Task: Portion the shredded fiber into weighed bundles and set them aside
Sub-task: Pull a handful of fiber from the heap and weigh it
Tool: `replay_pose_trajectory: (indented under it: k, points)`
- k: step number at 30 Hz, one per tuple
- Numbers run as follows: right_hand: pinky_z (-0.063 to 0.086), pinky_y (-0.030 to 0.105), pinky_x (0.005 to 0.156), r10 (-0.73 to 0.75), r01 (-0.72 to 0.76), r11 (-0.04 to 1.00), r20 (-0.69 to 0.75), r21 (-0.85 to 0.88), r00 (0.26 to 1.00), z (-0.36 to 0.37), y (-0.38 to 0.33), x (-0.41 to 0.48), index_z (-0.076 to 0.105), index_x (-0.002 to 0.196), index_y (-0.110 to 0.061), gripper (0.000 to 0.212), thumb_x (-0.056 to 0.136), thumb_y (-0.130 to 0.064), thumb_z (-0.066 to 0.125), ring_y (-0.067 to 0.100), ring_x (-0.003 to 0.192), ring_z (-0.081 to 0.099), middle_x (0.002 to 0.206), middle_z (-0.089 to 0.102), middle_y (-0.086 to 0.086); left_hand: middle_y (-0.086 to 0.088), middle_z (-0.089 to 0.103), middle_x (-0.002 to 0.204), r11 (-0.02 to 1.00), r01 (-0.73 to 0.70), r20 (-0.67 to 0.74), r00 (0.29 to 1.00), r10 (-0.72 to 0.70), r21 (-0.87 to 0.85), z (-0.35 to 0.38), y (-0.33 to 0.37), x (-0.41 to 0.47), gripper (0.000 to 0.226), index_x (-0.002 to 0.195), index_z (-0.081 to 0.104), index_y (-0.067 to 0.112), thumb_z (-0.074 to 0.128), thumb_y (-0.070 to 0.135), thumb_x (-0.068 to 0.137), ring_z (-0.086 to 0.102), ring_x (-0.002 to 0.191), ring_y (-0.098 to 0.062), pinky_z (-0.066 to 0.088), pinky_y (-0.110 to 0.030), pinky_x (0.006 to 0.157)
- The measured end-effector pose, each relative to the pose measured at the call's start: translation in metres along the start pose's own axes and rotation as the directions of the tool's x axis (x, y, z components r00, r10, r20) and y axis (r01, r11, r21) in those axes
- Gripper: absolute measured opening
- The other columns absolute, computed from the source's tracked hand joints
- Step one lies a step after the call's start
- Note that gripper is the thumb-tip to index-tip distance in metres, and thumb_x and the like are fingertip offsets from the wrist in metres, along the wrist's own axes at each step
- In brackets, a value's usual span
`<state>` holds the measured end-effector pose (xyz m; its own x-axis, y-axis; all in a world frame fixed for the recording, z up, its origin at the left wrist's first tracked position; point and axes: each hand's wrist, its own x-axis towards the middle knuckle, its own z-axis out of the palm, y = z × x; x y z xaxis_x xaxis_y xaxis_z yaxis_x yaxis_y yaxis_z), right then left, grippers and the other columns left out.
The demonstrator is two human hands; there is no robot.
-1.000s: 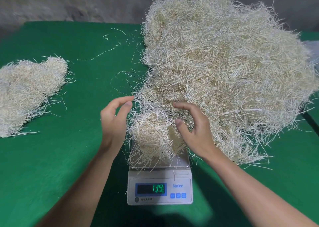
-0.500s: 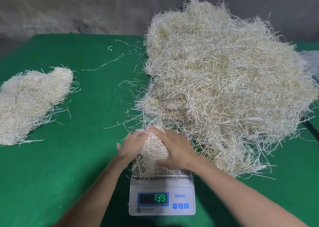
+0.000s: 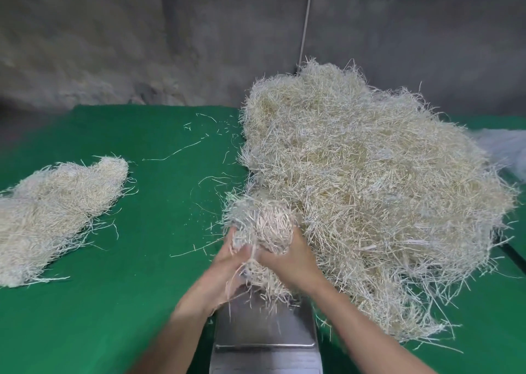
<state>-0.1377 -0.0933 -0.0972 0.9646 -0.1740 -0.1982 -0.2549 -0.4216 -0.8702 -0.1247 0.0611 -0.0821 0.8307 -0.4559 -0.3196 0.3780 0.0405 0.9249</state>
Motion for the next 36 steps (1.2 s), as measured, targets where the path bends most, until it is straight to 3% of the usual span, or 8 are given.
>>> replay_pose_trajectory:
  k: [3,9,13,18,22,27,31,36]
  points:
    - [0.048,0.015,0.072,-0.064,0.059,0.998,0.187,0.03,0.98,-0.011,-0.034,0.003,0.005,0.151,-0.029,0.128,0.046,-0.048,0.076,0.01,0.091,0.052,0.133,0.032,-0.007,0.008,0.043,0.12,0.992,-0.055,-0.141,0.989,0.039,-0.113,0.024,0.037,0.022,0.117,0.15,0.01,0.015,0.079,0.032,0.056,0.04,0.128,-0.021,0.027,-0.041,0.11]
    - [0.043,0.044,0.1,-0.273,0.341,0.819,-0.208,0.462,0.939,-0.072,-0.074,0.008,0.048,0.12,-0.043,0.054,0.071,-0.043,0.07,0.008,0.117,0.049,0.135,0.046,-0.007,-0.008,0.031,0.151,0.973,-0.222,-0.273,0.942,0.197,-0.062,0.022,0.083,0.038,0.129,0.15,0.01,0.026,0.083,0.045,0.046,0.032,0.136,-0.025,0.024,-0.049,0.11]
    - [0.04,0.043,0.103,-0.291,0.332,0.903,-0.179,0.273,0.94,-0.077,-0.089,0.02,0.043,0.128,-0.04,0.052,0.081,-0.043,0.066,0.013,0.127,0.041,0.142,0.034,-0.012,-0.008,0.024,0.154,0.983,-0.181,-0.215,0.959,0.186,0.042,0.037,0.092,0.039,0.131,0.15,0.009,0.025,0.083,0.049,0.046,0.028,0.139,-0.026,0.023,-0.051,0.11]
    - [0.032,0.038,0.099,-0.079,0.258,0.793,-0.327,0.551,0.942,-0.105,-0.087,0.043,0.041,0.135,-0.005,0.054,0.083,-0.003,0.056,0.01,0.12,0.036,0.153,0.024,0.001,-0.005,0.024,0.154,0.971,-0.187,-0.323,0.938,0.13,-0.15,0.015,0.105,0.048,0.128,0.148,0.026,0.015,0.08,0.048,0.037,0.022,0.141,-0.028,0.02,-0.059,0.108]
    - [0.041,0.034,0.086,-0.067,0.269,0.69,-0.31,0.672,0.948,-0.101,-0.089,0.054,0.036,0.141,-0.012,0.063,0.082,0.005,0.05,0.011,0.103,0.051,0.123,0.049,-0.001,-0.007,0.028,0.151,0.955,-0.21,-0.349,0.928,0.127,-0.211,0.013,0.108,0.059,0.1,0.147,0.025,0.011,0.075,0.031,0.063,0.026,0.139,-0.027,0.023,-0.053,0.109]
    - [0.038,0.025,0.069,0.155,0.258,0.41,-0.346,0.875,0.925,-0.134,-0.092,0.072,0.05,0.08,-0.01,0.018,0.084,0.006,0.044,0.01,0.074,0.045,0.103,0.053,0.004,-0.003,0.029,0.152,0.893,-0.306,-0.427,0.892,0.148,-0.329,-0.006,0.114,0.061,0.067,0.137,0.045,0.014,0.068,0.028,0.075,0.024,0.139,-0.026,0.02,-0.056,0.108]
    - [0.048,0.023,0.065,0.113,0.21,0.351,-0.263,0.912,0.958,-0.131,-0.094,0.083,0.052,0.088,-0.009,0.016,0.084,0.005,0.043,0.002,0.066,0.044,0.093,0.05,0.003,-0.001,0.024,0.154,0.905,-0.287,-0.356,0.919,0.167,-0.315,-0.005,0.118,0.065,0.04,0.113,0.058,0.023,0.065,0.033,0.075,0.014,0.143,-0.025,0.012,-0.057,0.111]
    - [0.038,0.028,0.074,0.052,0.193,0.468,-0.245,0.862,0.968,-0.109,-0.104,0.088,0.053,0.104,-0.014,0.019,0.086,-0.009,0.052,0.009,0.088,0.047,0.108,0.05,-0.001,-0.001,0.018,0.155,0.989,-0.13,-0.185,0.976,0.116,-0.068,0.021,0.126,0.068,0.119,0.132,0.05,0.017,0.085,0.049,0.023,0.017,0.138,-0.018,0.013,-0.061,0.108]
